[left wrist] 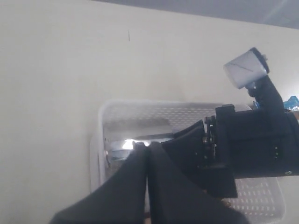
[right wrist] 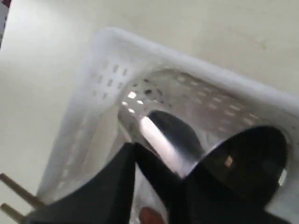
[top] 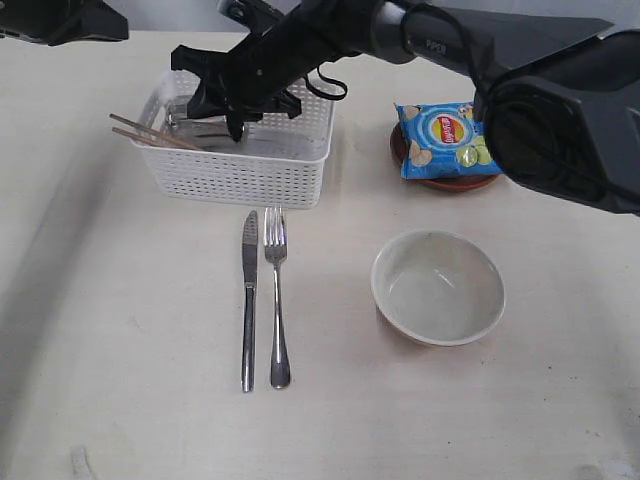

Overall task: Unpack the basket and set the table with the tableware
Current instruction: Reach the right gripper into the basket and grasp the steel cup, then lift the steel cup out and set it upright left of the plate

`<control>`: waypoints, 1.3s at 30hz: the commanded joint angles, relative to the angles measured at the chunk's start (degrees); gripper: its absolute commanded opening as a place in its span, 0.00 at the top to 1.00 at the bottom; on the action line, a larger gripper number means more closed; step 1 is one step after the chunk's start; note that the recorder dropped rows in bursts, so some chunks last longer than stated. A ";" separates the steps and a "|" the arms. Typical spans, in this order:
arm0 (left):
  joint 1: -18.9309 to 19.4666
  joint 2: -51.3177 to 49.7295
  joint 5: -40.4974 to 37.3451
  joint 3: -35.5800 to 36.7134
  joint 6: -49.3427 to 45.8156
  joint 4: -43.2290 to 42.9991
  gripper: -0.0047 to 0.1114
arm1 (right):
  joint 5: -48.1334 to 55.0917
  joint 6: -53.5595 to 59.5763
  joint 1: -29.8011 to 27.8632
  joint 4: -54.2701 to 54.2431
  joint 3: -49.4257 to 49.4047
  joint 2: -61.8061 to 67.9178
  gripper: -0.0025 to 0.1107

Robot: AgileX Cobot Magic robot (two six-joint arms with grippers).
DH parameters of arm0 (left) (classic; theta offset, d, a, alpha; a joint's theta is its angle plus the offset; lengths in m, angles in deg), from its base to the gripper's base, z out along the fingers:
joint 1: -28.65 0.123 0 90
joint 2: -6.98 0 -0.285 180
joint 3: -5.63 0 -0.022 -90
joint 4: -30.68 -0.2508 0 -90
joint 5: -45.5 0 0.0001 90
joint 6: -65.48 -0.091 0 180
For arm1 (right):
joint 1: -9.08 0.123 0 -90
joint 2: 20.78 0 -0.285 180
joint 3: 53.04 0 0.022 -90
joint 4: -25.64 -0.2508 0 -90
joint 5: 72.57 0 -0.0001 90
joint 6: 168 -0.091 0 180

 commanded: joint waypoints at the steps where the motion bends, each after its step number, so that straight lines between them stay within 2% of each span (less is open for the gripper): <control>1: 0.14 0.12 0.15 0.37 0.02 0.78 0.96 | 1.65 2.66 0.01 0.29 0.38 -0.50 0.98; 8: 0.14 0.12 0.15 0.37 0.02 0.78 0.96 | 4.60 3.22 -0.11 4.87 3.64 -3.95 0.98; 10: 0.14 0.12 0.15 0.37 0.02 0.78 0.96 | 7.34 3.08 -0.11 8.99 5.52 -6.21 0.98; 14: 0.14 0.12 0.15 0.37 -0.22 0.78 0.96 | 17.60 -0.19 -0.11 23.50 7.46 -11.95 0.98; 17: 0.14 0.12 -0.09 0.37 -0.39 0.78 0.96 | 25.87 -4.99 -0.42 40.40 7.46 -17.12 0.98; 18: 0.14 0.12 -0.07 0.37 -0.49 0.78 0.96 | 25.87 -6.58 -1.21 43.80 7.46 -17.78 0.98; 22: 0.14 0.12 -0.20 0.37 -0.65 0.78 0.96 | 25.87 -8.14 -8.38 37.65 3.12 -18.80 0.98; 26: 0.14 0.12 -0.13 0.37 -0.82 0.78 0.96 | 25.87 -8.58 -12.04 36.67 -1.96 -18.80 0.98; 29: 0.14 0.12 0.31 0.37 -0.82 0.78 0.96 | 25.87 -6.91 -12.22 35.68 -5.23 -18.80 0.98; 39: 0.14 0.12 0.16 0.37 -1.08 0.78 0.96 | 25.56 -5.86 -5.87 35.44 -7.94 -17.39 0.98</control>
